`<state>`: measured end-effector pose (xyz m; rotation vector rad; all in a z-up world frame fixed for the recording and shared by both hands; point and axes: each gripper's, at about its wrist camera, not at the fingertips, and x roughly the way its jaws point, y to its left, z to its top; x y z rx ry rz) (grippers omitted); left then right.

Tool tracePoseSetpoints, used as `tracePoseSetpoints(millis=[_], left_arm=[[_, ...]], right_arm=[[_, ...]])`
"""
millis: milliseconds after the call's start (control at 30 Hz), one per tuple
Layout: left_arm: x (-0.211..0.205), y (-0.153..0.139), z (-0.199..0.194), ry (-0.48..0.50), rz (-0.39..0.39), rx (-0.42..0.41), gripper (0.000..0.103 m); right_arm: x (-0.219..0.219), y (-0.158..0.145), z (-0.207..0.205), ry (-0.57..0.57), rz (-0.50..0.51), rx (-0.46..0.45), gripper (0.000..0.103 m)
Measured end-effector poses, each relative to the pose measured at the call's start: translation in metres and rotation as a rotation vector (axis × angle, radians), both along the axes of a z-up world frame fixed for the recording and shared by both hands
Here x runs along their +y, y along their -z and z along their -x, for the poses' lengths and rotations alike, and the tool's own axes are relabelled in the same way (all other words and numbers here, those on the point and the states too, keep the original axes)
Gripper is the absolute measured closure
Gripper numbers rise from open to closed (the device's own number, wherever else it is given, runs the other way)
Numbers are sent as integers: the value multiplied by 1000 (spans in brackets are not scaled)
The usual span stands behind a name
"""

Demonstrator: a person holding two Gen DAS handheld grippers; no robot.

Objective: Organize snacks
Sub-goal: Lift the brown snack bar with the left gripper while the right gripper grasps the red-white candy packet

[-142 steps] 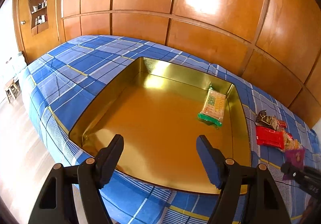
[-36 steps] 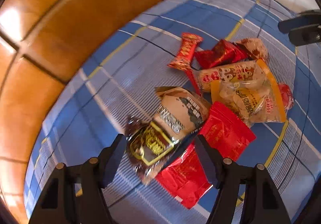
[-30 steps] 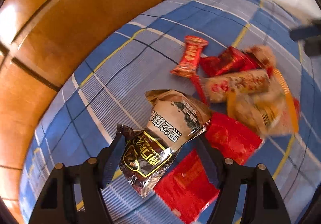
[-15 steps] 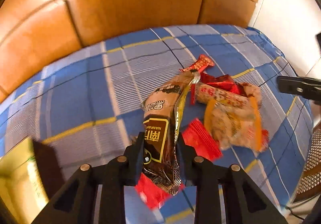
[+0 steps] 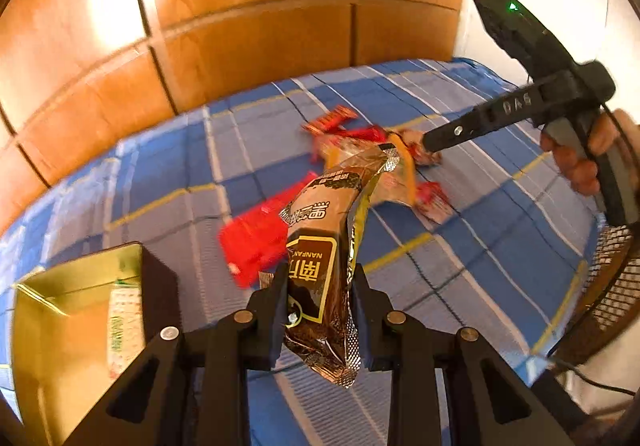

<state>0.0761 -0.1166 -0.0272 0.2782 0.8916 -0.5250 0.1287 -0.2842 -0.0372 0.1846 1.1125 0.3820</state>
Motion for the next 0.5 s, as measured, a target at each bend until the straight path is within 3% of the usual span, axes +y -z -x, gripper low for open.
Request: tracePoseSetpoints(millis=[133, 267, 500], left_arm=[[4, -6, -32, 1, 44, -50, 74], [16, -21, -65, -78, 138, -28, 75], [53, -108, -67, -161, 250, -103, 75]], right_arm=[[27, 8, 7, -124, 68, 14, 62], [35, 18, 10, -156, 140, 34, 62], [44, 21, 11, -204, 145, 38, 62]])
